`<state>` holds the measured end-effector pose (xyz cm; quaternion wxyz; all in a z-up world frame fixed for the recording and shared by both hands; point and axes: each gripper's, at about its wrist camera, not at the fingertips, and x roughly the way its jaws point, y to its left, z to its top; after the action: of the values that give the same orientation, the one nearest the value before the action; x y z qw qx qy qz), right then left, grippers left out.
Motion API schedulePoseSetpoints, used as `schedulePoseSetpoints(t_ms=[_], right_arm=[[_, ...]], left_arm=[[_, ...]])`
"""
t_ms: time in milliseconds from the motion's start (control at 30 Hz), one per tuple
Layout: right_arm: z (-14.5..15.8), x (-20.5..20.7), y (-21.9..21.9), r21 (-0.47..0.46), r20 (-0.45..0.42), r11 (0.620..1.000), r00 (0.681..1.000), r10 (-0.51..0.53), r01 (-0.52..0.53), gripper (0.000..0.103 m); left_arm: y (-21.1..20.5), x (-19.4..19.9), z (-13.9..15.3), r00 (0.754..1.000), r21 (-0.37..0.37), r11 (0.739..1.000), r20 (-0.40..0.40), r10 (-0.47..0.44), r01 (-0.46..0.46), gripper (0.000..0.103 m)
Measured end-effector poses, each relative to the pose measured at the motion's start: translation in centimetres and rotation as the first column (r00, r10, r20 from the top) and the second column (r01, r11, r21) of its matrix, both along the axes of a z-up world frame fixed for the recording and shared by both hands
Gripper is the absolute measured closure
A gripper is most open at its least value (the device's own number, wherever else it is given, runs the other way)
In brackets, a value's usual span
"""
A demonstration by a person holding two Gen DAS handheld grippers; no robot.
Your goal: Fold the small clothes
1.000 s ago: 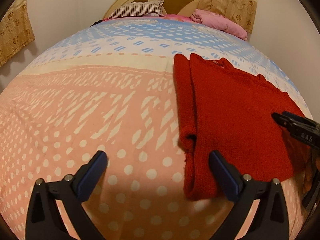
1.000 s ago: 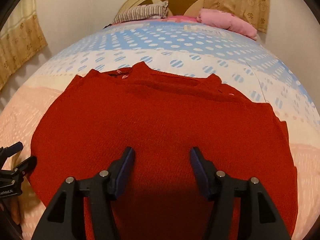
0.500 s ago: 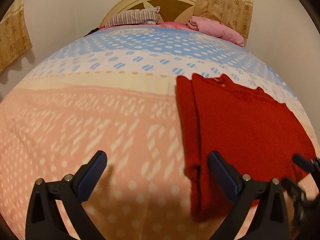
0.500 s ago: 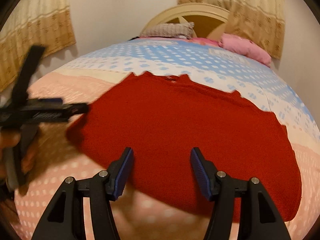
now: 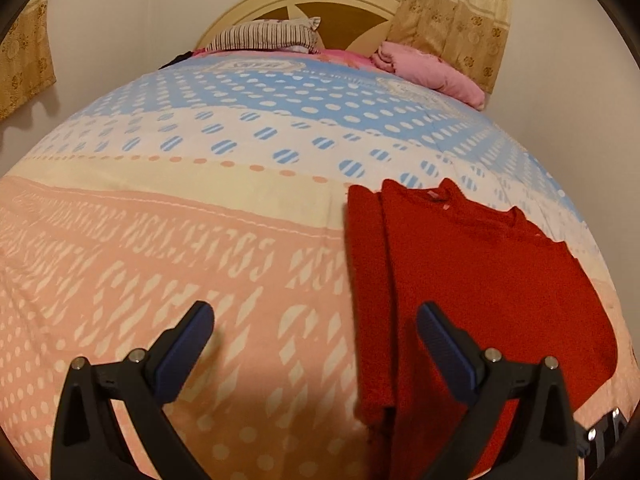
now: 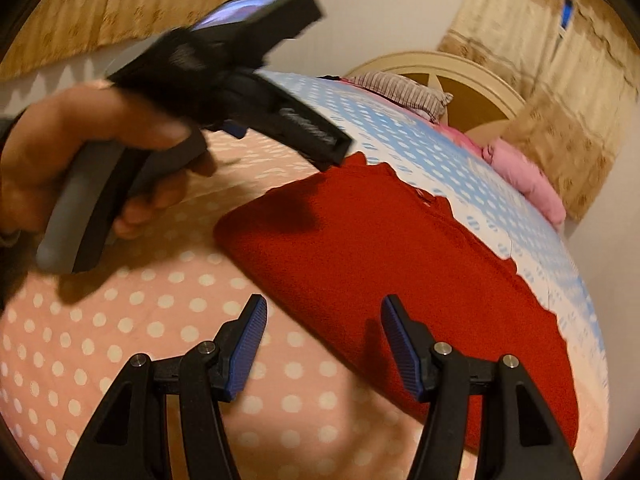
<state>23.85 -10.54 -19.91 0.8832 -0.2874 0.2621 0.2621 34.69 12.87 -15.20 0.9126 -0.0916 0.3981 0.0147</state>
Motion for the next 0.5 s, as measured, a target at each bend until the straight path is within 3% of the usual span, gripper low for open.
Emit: schedulePoseSetpoints(t_ms=[200, 333, 433, 500], right_arm=[[-0.4, -0.4, 1.6, -0.060, 0.050, 0.998, 0.999, 0.013, -0.010, 0.042], [-0.7, -0.2, 3.0, -0.103, 0.077, 0.995, 0.997, 0.020, -0.012, 0.042], [-0.8, 0.1, 3.7, -0.117, 0.090, 0.993, 0.996, 0.020, -0.010, 0.042], [-1.0, 0.5, 3.9, -0.126, 0.091, 0.992, 0.996, 0.014, -0.003, 0.043]], left_arm=[[-0.4, 1.9, -0.4, 0.999, -0.048, 0.998, -0.016, -0.040, 0.039, 0.002], [0.0, 3.4, -0.8, 0.998, -0.138, 0.989, -0.024, -0.061, 0.057, 0.005], [-0.2, 4.2, -1.1, 0.996, -0.162, 0.983, -0.031, -0.089, 0.082, 0.009], [-0.2, 4.5, -1.3, 0.995, -0.170, 0.981, -0.027, -0.101, 0.095, 0.020]])
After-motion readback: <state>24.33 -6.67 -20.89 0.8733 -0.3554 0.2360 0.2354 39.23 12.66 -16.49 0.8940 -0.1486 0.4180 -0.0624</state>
